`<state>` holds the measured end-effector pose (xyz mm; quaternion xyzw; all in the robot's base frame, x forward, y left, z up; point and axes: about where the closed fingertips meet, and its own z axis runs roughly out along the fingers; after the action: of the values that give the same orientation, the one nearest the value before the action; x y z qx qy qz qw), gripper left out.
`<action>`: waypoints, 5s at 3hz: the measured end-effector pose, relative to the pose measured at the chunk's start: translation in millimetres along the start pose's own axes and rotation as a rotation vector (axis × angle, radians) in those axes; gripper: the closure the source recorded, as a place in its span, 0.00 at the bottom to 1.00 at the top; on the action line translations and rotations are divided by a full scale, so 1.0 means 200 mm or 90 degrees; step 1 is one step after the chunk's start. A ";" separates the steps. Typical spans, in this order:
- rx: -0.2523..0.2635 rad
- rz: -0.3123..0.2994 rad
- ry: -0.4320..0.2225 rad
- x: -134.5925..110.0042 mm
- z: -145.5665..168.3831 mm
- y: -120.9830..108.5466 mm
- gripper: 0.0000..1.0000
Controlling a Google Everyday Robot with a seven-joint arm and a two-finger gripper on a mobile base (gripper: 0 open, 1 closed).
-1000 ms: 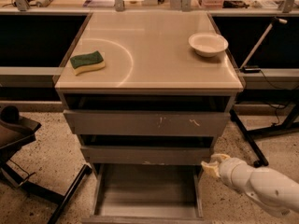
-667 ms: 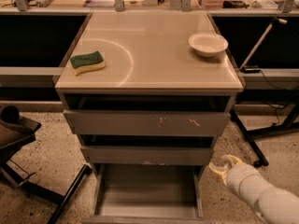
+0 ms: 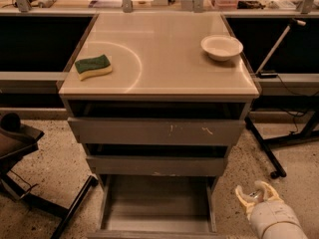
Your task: Pick redbull can from bottom drawer and place on counter
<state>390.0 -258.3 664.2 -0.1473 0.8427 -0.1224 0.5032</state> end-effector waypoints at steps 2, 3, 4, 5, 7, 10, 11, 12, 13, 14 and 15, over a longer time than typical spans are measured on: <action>-0.027 -0.002 -0.026 -0.23 0.04 -0.02 1.00; -0.035 -0.031 -0.108 -0.89 0.06 -0.08 1.00; 0.005 -0.069 -0.171 -1.36 0.03 -0.17 1.00; 0.029 -0.078 -0.227 -1.77 0.08 -0.13 1.00; 0.001 -0.093 -0.240 -1.90 0.10 0.03 1.00; -0.083 -0.075 -0.283 -2.32 0.85 0.07 1.00; -0.122 -0.081 -0.265 -2.27 1.05 0.16 1.00; -0.167 -0.080 -0.232 -2.11 1.12 0.25 1.00; -0.206 -0.065 -0.205 -1.97 1.16 0.32 1.00; -0.208 -0.065 -0.205 -1.96 1.16 0.32 0.81; -0.208 -0.065 -0.205 -1.96 1.16 0.32 0.59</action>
Offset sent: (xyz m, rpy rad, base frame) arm 0.1217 0.0565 0.1637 0.1029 -0.0924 0.2201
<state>763.8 -67.0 852.8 -0.2864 0.7518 0.0152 0.5938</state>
